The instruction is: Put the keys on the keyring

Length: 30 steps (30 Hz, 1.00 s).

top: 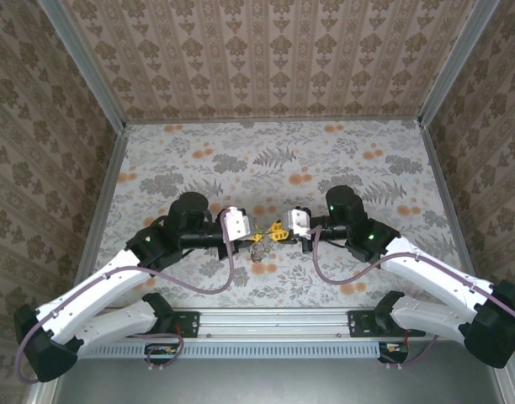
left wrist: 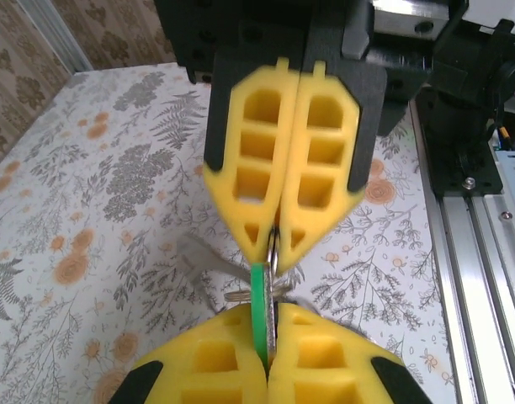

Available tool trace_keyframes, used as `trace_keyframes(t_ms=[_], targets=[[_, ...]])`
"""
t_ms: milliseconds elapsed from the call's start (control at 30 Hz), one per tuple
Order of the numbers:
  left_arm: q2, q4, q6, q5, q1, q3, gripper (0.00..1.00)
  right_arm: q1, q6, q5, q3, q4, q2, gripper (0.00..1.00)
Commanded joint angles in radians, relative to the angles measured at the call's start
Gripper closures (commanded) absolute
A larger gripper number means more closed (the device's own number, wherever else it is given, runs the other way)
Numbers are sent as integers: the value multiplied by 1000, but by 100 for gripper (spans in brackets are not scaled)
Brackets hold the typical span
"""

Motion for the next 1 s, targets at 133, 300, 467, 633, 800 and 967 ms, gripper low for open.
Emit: trace_keyframes(t_ms=[133, 300, 467, 633, 800, 967], targets=[[112, -208, 120, -83, -66, 172, 100, 51, 17, 157, 43, 0, 22, 100], [144, -329, 218, -157, -78, 261, 100, 52, 17, 190, 31, -25, 11, 100], [183, -495, 336, -266, -97, 366, 100, 51, 45, 231, 22, -37, 7, 96], [227, -611, 482, -393, -137, 436, 100, 13, 100, 109, 8, 2, 15, 71], [262, -664, 628, -521, -163, 470, 100, -74, 157, -53, 4, 45, 23, 62], [243, -617, 803, -638, -171, 450, 100, -105, 166, -67, -5, 66, 28, 61]])
